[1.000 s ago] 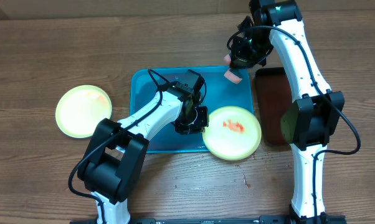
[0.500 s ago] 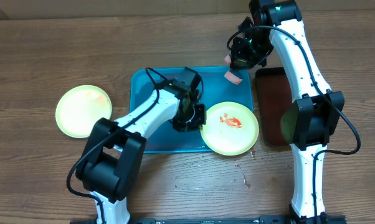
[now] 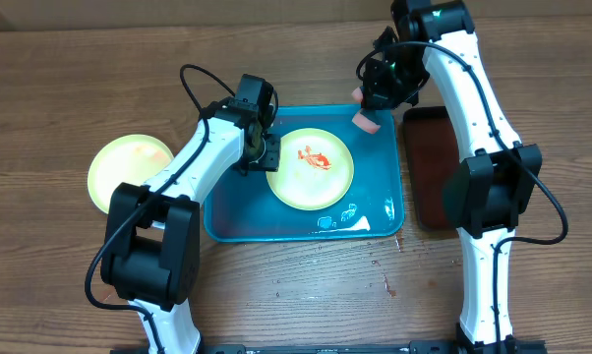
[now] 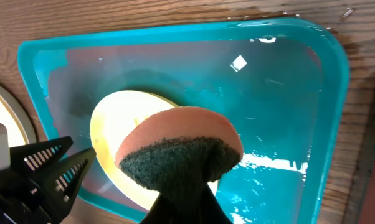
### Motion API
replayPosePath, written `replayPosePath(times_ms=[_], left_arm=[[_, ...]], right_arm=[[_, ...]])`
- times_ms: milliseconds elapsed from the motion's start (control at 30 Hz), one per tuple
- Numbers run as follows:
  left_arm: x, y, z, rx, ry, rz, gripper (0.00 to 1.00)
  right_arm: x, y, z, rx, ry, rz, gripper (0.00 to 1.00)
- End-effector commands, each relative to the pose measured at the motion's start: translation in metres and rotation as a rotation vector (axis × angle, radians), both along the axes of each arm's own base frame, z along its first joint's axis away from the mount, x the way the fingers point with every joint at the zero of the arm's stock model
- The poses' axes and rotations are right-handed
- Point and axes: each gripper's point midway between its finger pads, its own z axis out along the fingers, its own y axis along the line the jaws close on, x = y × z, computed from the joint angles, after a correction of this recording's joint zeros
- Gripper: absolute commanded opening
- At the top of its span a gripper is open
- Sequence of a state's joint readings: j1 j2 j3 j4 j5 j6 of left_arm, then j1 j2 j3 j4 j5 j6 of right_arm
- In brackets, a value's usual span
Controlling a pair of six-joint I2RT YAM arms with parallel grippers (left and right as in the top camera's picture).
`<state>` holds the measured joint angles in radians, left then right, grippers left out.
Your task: Clean dirty plates on tray and stack at the side
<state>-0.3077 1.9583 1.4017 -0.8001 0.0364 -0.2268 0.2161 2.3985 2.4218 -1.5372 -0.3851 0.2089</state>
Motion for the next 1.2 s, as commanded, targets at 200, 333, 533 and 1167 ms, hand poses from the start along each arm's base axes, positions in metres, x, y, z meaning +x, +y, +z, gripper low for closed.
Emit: replayPosePath(times_ms=[200, 333, 533, 1167], left_arm=[[-0.034, -0.031, 0.014, -0.195, 0.188, 0.027, 0.52], [-0.058, -0.017, 0.006, -0.129, 0.294, 0.168, 0.41], [-0.07, -0.026, -0.017, -0.128, 0.302, 0.204, 0.39], [-0.001, 0.018, -0.025, 0.169, -0.081, 0.071, 0.13]], right_arm=[[0.0, 0.011, 0.02, -0.013, -0.07, 0.031, 0.04], [0.0, 0.011, 0.02, -0.013, -0.071, 0.031, 0.05], [0.002, 0.012, 0.02, -0.011, -0.077, 0.031, 0.04], [0.001, 0.011, 0.02, -0.012, -0.073, 0.031, 0.04]])
